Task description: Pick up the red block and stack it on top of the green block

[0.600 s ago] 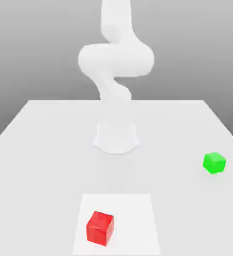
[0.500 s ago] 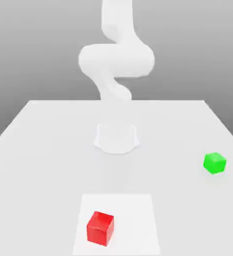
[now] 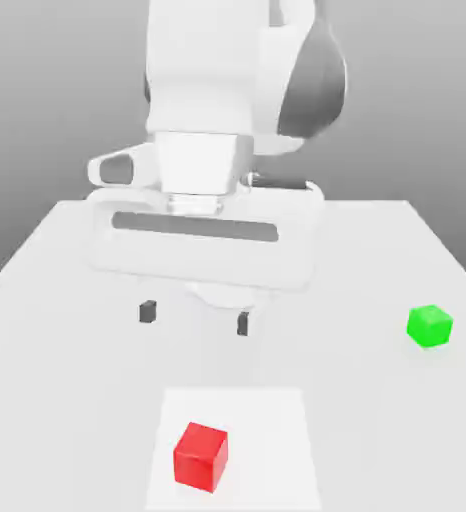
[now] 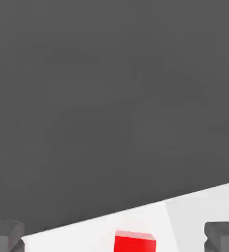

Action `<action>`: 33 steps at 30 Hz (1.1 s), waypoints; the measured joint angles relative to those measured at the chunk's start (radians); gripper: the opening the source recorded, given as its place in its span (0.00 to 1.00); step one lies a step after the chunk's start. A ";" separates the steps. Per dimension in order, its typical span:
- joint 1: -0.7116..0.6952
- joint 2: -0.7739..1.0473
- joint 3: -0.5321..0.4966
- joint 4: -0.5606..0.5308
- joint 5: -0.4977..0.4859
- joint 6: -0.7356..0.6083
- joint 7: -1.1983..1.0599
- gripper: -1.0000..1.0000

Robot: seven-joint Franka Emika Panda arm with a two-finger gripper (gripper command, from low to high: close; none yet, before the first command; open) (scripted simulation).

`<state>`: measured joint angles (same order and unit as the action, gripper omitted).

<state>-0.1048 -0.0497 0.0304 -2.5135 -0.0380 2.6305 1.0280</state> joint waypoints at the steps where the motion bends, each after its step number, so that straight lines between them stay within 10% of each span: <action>1: -0.003 0.036 -0.001 -0.010 0.003 0.016 0.008 0.50; 10: -0.007 0.361 -0.007 -0.032 0.015 0.227 0.043 0.50; 11: -0.006 0.385 -0.009 -0.028 0.012 0.247 0.045 0.00; 24: 0.000 0.203 0.016 -0.060 0.031 0.098 0.059 0.00; 33: 0.311 0.066 0.210 -0.149 0.126 0.063 0.451 0.00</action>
<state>0.2059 0.0159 0.2408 -2.6624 0.0883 2.6930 1.4791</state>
